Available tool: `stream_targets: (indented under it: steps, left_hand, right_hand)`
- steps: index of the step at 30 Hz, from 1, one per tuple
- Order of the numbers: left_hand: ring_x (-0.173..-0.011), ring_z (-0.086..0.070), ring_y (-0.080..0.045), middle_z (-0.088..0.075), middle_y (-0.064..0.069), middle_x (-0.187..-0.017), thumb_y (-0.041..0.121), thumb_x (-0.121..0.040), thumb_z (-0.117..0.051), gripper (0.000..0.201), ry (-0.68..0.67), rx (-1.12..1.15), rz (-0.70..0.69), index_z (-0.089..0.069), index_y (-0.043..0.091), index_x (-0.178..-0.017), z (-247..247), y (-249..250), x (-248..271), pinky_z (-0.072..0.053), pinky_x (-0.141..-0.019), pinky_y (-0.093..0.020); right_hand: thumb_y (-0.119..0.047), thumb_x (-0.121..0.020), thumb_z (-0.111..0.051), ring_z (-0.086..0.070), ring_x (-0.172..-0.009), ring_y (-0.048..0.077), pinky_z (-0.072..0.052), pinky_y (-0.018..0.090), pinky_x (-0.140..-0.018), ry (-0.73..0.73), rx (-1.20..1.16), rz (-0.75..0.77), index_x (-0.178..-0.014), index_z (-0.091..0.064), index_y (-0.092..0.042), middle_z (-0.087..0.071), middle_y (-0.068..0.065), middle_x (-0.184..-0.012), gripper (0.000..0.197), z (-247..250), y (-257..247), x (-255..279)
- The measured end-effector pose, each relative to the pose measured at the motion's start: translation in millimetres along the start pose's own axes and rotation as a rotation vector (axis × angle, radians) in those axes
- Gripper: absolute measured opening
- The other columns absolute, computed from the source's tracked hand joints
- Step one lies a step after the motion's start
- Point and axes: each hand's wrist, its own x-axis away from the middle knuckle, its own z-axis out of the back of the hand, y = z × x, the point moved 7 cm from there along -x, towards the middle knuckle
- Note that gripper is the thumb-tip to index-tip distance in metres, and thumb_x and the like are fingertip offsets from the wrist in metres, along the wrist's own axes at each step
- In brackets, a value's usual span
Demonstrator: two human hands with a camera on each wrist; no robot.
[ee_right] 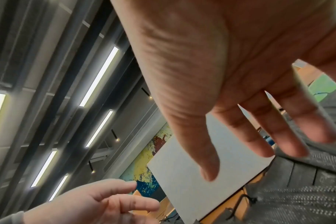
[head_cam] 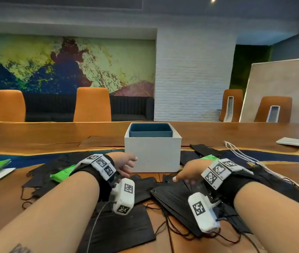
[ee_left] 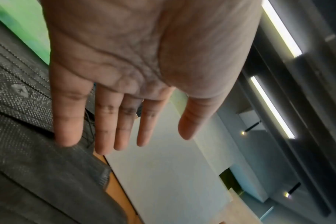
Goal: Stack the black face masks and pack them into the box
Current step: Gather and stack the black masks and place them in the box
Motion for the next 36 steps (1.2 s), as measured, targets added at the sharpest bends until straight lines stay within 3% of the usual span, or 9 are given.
stream_targets:
  steps: [2,6,11,17,21,24,29,32,36]
  left_hand:
    - [-0.063,-0.046,-0.015,-0.049,-0.006,-0.078,0.033,-0.097,-0.049,0.028,0.030,-0.127,0.021,-0.055,0.006,-0.103,0,-1,-9,-0.044,-0.044,-0.021]
    - [-0.062,-0.044,-0.017,-0.051,-0.008,-0.079,0.035,-0.094,-0.054,0.049,-0.014,-0.237,0.090,-0.053,0.004,-0.132,1,-11,-35,-0.038,-0.057,-0.026]
    - [-0.057,-0.044,-0.014,-0.049,-0.005,-0.076,0.032,-0.096,-0.050,0.030,-0.049,-0.427,0.118,-0.056,0.008,-0.114,-2,-9,-43,-0.038,-0.050,-0.024]
    - [-0.050,-0.041,-0.010,-0.046,-0.001,-0.069,0.024,-0.093,-0.058,0.015,-0.132,-0.627,0.162,-0.052,0.012,-0.087,-11,-13,-47,-0.040,-0.042,-0.016]
    - [-0.066,-0.049,-0.011,-0.050,-0.001,-0.080,0.021,-0.090,-0.063,0.019,-0.148,-0.696,0.126,-0.055,0.013,-0.105,-14,-9,-49,-0.044,-0.060,-0.022]
    - [-0.075,-0.054,-0.014,-0.056,-0.002,-0.083,0.024,-0.084,-0.070,0.029,-0.103,-0.728,0.074,-0.056,0.009,-0.104,-7,0,-50,-0.048,-0.072,-0.026]
    - [-0.057,-0.047,-0.016,-0.050,-0.002,-0.066,0.026,-0.089,-0.063,0.014,-0.042,-0.678,-0.180,-0.058,0.013,-0.087,16,40,-23,-0.038,-0.051,-0.019]
    - [-0.064,-0.052,-0.019,-0.051,-0.005,-0.070,0.012,-0.094,-0.054,0.017,-0.113,-0.329,-0.327,-0.051,0.012,-0.078,28,61,-3,-0.043,-0.065,-0.025]
    - [-0.048,-0.047,-0.014,-0.047,-0.005,-0.061,0.003,-0.095,-0.049,0.022,-0.038,0.100,-0.453,-0.045,0.011,-0.074,52,66,8,-0.038,-0.049,-0.024]
  right_hand:
    - [-0.057,-0.084,-0.060,-0.059,-0.076,0.013,-0.050,0.027,-0.080,-0.063,0.011,-0.021,-0.075,-0.053,-0.022,-0.061,-0.005,-0.081,0.037,-6,2,-16]
    - [-0.061,-0.078,-0.064,-0.062,-0.074,0.013,-0.050,0.030,-0.092,-0.157,0.133,-0.026,-0.072,-0.056,-0.023,-0.064,-0.008,-0.075,0.039,-16,3,-33]
    - [-0.059,-0.069,-0.074,-0.061,-0.065,0.013,-0.052,0.031,-0.087,-0.156,0.196,-0.039,-0.065,-0.061,-0.020,-0.062,-0.009,-0.057,0.041,-18,3,-42]
    - [-0.053,-0.077,-0.071,-0.055,-0.061,0.013,-0.046,0.027,-0.069,-0.140,0.323,-0.027,-0.066,-0.057,-0.017,-0.057,-0.005,-0.064,0.040,-23,-2,-40]
    - [-0.049,-0.079,-0.070,-0.057,-0.075,0.017,-0.047,0.030,-0.083,-0.141,0.311,0.007,-0.087,-0.064,-0.015,-0.057,-0.005,-0.067,0.036,-23,-3,-44]
    - [-0.046,-0.081,-0.069,-0.055,-0.073,0.014,-0.045,0.028,-0.081,-0.146,0.178,0.049,-0.072,-0.057,-0.020,-0.057,-0.006,-0.066,0.030,-10,-2,-38]
    - [-0.040,-0.084,-0.067,-0.051,-0.069,0.014,-0.039,0.027,-0.065,0.015,-0.083,0.175,-0.079,-0.057,-0.018,-0.056,-0.002,-0.074,0.025,41,2,-12]
    - [-0.034,-0.083,-0.070,-0.050,-0.068,0.017,-0.039,0.028,-0.063,0.159,-0.340,0.295,-0.084,-0.061,-0.013,-0.055,0.000,-0.071,0.022,71,4,0]
    - [-0.020,-0.084,-0.070,-0.049,-0.058,0.010,-0.039,0.021,-0.060,0.364,-0.778,0.527,-0.073,-0.057,-0.014,-0.055,-0.010,-0.057,0.018,101,-3,13]
